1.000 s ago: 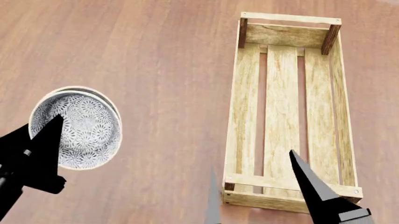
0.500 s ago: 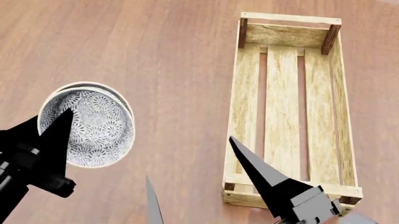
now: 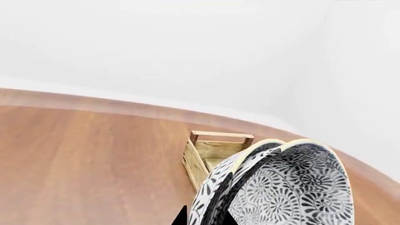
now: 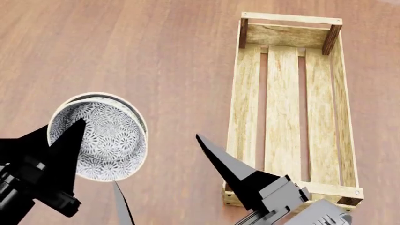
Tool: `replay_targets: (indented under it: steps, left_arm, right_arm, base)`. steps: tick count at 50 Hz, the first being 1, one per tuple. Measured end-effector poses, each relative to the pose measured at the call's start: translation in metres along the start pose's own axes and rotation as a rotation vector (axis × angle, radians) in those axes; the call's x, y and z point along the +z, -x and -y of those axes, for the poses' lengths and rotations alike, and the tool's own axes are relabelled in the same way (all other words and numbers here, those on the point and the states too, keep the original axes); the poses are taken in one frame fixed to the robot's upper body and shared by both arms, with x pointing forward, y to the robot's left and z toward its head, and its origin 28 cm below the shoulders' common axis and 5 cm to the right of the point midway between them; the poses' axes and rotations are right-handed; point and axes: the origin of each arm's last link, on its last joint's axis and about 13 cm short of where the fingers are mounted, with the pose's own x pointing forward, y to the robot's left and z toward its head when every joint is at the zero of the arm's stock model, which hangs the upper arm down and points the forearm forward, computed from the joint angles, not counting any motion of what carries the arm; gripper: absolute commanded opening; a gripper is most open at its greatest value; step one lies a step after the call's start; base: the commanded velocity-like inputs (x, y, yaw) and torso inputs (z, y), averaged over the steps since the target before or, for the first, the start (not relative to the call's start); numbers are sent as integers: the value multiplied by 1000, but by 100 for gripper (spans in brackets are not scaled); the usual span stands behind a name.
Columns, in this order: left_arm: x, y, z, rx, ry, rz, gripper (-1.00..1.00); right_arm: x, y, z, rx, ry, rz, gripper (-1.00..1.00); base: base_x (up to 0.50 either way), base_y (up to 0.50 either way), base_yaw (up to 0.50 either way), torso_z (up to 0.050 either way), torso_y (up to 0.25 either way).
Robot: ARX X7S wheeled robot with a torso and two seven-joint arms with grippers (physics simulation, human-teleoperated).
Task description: Stack the right bowl on the left bowl and place them in the tray.
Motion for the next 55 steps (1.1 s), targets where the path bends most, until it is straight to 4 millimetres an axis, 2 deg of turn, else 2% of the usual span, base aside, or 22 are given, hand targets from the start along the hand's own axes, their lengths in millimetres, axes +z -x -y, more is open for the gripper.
replay_targets:
  steps: [22,55]
  left_arm:
    - [2,5,7,-52,-6,9,-100]
    - [22,9,15,-100,-42,42,-100]
  right_arm:
    - [-5,-21,7,37,11,-11,100]
    - [-17,-45,24,51,41,-56,100]
  base:
    - [0,0,0,0,1]
    - [0,0,0,0,1]
